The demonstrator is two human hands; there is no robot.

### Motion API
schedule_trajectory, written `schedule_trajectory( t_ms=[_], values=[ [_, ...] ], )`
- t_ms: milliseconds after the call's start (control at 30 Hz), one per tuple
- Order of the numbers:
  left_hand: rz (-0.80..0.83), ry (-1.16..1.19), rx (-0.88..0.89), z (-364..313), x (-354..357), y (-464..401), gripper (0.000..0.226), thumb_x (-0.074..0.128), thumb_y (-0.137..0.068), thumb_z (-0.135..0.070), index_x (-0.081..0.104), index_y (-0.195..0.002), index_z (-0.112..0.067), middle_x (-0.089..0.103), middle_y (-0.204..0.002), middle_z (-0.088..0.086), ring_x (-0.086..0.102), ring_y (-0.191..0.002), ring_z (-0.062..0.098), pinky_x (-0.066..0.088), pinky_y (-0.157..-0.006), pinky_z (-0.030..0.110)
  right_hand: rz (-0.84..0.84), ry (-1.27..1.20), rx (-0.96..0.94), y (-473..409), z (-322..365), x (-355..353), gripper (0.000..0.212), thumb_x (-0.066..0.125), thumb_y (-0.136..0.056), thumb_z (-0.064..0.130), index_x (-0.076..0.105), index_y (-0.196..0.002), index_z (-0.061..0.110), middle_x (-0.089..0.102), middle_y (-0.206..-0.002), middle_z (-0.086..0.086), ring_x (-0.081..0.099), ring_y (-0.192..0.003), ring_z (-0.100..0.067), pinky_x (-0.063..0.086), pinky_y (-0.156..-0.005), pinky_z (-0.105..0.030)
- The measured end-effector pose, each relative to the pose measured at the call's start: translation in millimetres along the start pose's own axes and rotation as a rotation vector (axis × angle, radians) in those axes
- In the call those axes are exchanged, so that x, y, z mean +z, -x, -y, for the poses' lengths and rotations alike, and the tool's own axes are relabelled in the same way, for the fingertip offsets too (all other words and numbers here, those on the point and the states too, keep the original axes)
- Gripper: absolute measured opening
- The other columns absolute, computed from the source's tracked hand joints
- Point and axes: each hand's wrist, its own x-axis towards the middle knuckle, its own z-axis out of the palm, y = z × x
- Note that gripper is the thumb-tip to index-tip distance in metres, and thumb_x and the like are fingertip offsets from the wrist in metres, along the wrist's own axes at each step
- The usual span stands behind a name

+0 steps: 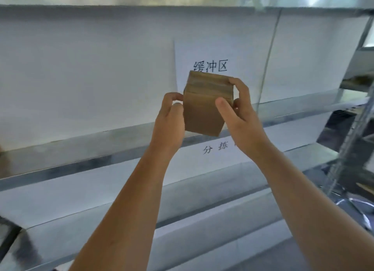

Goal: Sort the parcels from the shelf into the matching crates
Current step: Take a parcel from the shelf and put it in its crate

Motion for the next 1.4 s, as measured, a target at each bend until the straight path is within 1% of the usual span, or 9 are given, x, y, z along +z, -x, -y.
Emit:
schedule_trajectory(
  t_ms=[100,267,467,567,667,767,900,1267,1400],
  values=[
    [0.081,0.093,-0.031,-15.3,66.0,3.6,0.034,0.033,-0.107,-0.04,0.06,-0.094,-0.025,0.072,-0.114,0.003,0.066,-0.113,0.024,0.052,-0.102,0.052,-0.114,0.104,-0.02,8.5,-2.1,-70.6,0.031,0.05,-0.108,0.041,0.04,-0.138,0.038,0.056,-0.094,0.001,0.057,-0.079,-0.004,0.048,-0.067,-0.014],
    [0.305,0.179,-0.019,-38.3,185.9,14.0,0.047,0.033,-0.109,-0.06,0.066,-0.112,-0.026,0.073,-0.112,-0.002,0.07,-0.107,0.016,0.058,-0.098,0.042,-0.333,0.214,-0.035,15.8,-17.4,-179.6,0.019,0.044,-0.105,0.047,0.046,-0.11,0.029,0.059,-0.105,-0.003,0.06,-0.091,-0.028,0.053,-0.078,-0.048],
    [0.477,0.237,0.026,-41.4,299.7,6.1,0.026,0.057,-0.098,-0.064,0.049,-0.105,-0.041,0.066,-0.112,-0.012,0.068,-0.109,0.016,0.061,-0.094,0.045,-0.576,0.302,0.042,28.0,-45.6,-267.7,0.029,0.053,-0.109,0.035,0.044,-0.087,0.019,0.049,-0.08,0.009,0.049,-0.073,-0.001,0.043,-0.066,-0.02],
    [0.617,0.288,0.083,-36.6,352.8,-1.6,0.014,0.057,-0.106,-0.04,0.047,-0.114,-0.038,0.07,-0.117,-0.009,0.067,-0.113,0.014,0.061,-0.089,0.033,-0.601,0.331,0.112,28.4,-70.2,-310.2,0.006,0.056,-0.106,0.017,0.05,-0.106,0.019,0.063,-0.103,0.001,0.066,-0.102,-0.008,0.056,-0.072,-0.022],
    [0.739,0.339,0.169,-32.1,402.1,-13.4,0.03,0.064,-0.104,-0.027,0.044,-0.126,-0.034,0.069,-0.123,-0.012,0.07,-0.11,0.01,0.058,-0.071,0.014,-0.639,0.433,0.142,24.2,-94.8,-345.6,0.044,0.053,-0.1,0.004,0.053,-0.139,0.024,0.059,-0.127,-0.005,0.063,-0.114,-0.007,0.06,-0.077,-0.019],
    [0.861,0.376,0.229,-29.0,449.1,-32.0,0.044,0.066,-0.102,-0.017,0.043,-0.136,-0.033,0.067,-0.12,-0.02,0.069,-0.11,0.005,0.061,-0.079,0.016,-0.688,0.495,0.15,12.5,-116.9,-374.0,0.064,0.048,-0.097,-0.003,0.045,-0.156,0.024,0.05,-0.139,-0.002,0.058,-0.12,0.001,0.062,-0.083,-0.023],
    [0.988,0.404,0.263,-24.7,508.0,-58.0,0.053,0.065,-0.101,-0.009,0.043,-0.137,-0.04,0.067,-0.136,-0.009,0.068,-0.121,0.012,0.061,-0.08,0.016,-0.748,0.58,0.166,-3.3,-146.6,-408.2,0.066,0.044,-0.1,-0.001,0.039,-0.16,0.024,0.048,-0.141,0.002,0.055,-0.128,-0.001,0.062,-0.089,-0.028],
    [1.223,0.437,0.193,-20.7,651.4,-53.9,0.053,0.064,-0.099,-0.003,0.053,-0.135,-0.04,0.07,-0.129,-0.013,0.07,-0.116,0.005,0.061,-0.078,0.019,-0.913,0.71,0.255,13.3,-205.8,-501.6,0.068,0.048,-0.101,0.001,0.036,-0.161,0.031,0.044,-0.143,0.011,0.054,-0.128,-0.001,0.061,-0.084,-0.022],
    [1.281,0.43,0.098,-28.4,711.1,-30.2,0.044,0.056,-0.104,-0.006,0.061,-0.133,-0.039,0.073,-0.125,-0.011,0.073,-0.111,0.007,0.064,-0.085,0.03,-0.954,0.827,0.363,31.0,-228.8,-558.4,0.083,0.072,-0.091,0.029,0.027,-0.16,0.038,0.037,-0.142,0.016,0.049,-0.128,-0.008,0.058,-0.098,-0.032]
  ],
)
